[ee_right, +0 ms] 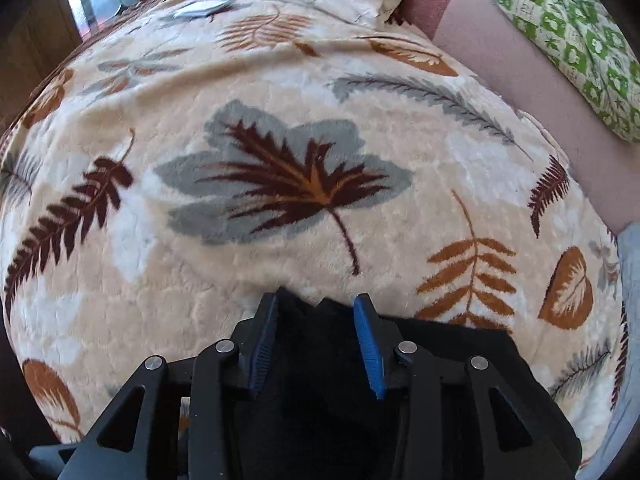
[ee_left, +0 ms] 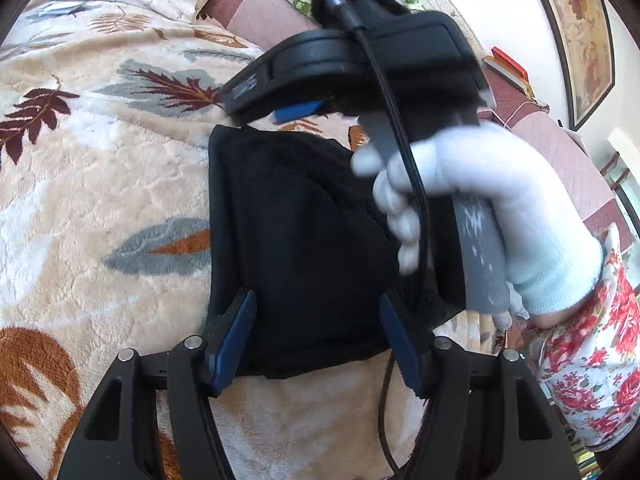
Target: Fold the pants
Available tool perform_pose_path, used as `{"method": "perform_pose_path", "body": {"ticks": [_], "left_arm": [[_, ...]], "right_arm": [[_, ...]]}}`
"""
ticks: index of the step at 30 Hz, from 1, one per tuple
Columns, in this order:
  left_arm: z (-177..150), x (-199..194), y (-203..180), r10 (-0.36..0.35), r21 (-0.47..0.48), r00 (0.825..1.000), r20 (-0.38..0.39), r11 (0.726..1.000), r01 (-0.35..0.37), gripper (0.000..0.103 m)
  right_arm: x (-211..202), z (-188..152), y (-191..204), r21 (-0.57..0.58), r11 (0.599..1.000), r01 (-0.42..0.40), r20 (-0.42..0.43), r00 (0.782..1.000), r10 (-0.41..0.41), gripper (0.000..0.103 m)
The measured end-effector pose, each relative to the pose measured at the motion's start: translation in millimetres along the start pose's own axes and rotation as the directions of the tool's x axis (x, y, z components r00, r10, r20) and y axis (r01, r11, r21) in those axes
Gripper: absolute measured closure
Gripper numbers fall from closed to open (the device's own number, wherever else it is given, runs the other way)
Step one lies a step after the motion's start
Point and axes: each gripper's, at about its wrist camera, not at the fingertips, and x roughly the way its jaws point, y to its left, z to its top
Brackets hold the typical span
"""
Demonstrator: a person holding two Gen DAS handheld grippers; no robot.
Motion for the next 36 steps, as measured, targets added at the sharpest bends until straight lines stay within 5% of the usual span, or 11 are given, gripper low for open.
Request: {"method": "perform_pose_path", "body": {"ticks": [1, 7, 12, 15, 17, 18, 21, 26, 30, 32, 36], "left_arm": [[-2, -2, -1, 0.002, 0.012, 1.0, 0.002, 1.0, -0.002, 0.04], [10, -34, 2, -0.112, -0.033, 0.994, -0.01, 0.993, 0.112, 0.039], [23, -71, 21, -0.093, -0.118, 0.991, 0.092, 0.988, 0.104, 0.038], [21, -78, 33, -0.039, -0.172, 0.994, 0.098, 0.984, 0.056, 0.037], [16, -85, 37, -0.004, -0.185, 0.996, 0.089, 0.983, 0.02, 0.037], [14, -87, 38, 0.007, -0.183, 0.996, 0.089, 0.983, 0.01, 0.037], [13, -87, 44, 0.031, -0.172, 0.996, 0.089, 0.985, -0.015, 0.037], [8, -71, 51, 0.041, -0.183, 0.997, 0.061, 0.983, -0.029, 0.037], [3, -72, 50, 0.08, -0.153, 0.995, 0.065, 0.986, -0.069, 0.037], [2, -73, 51, 0.089, -0.149, 0.994, 0.064, 0.986, -0.079, 0.037], [-2, -70, 53, 0.107, -0.145, 0.993, 0.051, 0.985, -0.098, 0.037]], "right_arm": [[-7, 3, -10, 0.04, 0.999, 0.029, 0.025, 0.999, -0.03, 0.06], [-70, -46, -56, 0.241, 0.926, -0.292, 0.137, 0.954, 0.265, 0.06], [-88, -105, -55, 0.322, 0.794, -0.516, 0.211, 0.856, 0.471, 0.059], [-61, -115, -55, 0.385, 0.741, -0.55, 0.199, 0.834, 0.515, 0.058], [-37, -122, -60, 0.44, 0.798, -0.411, 0.103, 0.906, 0.41, 0.062], [-32, -124, -64, 0.426, 0.851, -0.309, 0.077, 0.949, 0.306, 0.087], [-41, -134, -80, 0.489, 0.844, -0.223, 0.109, 0.975, 0.195, 0.089], [-80, -136, -68, 0.499, 0.801, -0.331, 0.256, 0.939, 0.229, 0.076], [-79, -149, -38, 0.444, 0.811, -0.381, 0.253, 0.922, 0.295, 0.047], [-63, -164, -33, 0.46, 0.83, -0.315, 0.188, 0.948, 0.256, 0.051], [-66, -195, -58, 0.557, 0.742, -0.374, 0.29, 0.924, 0.249, 0.061]]}}
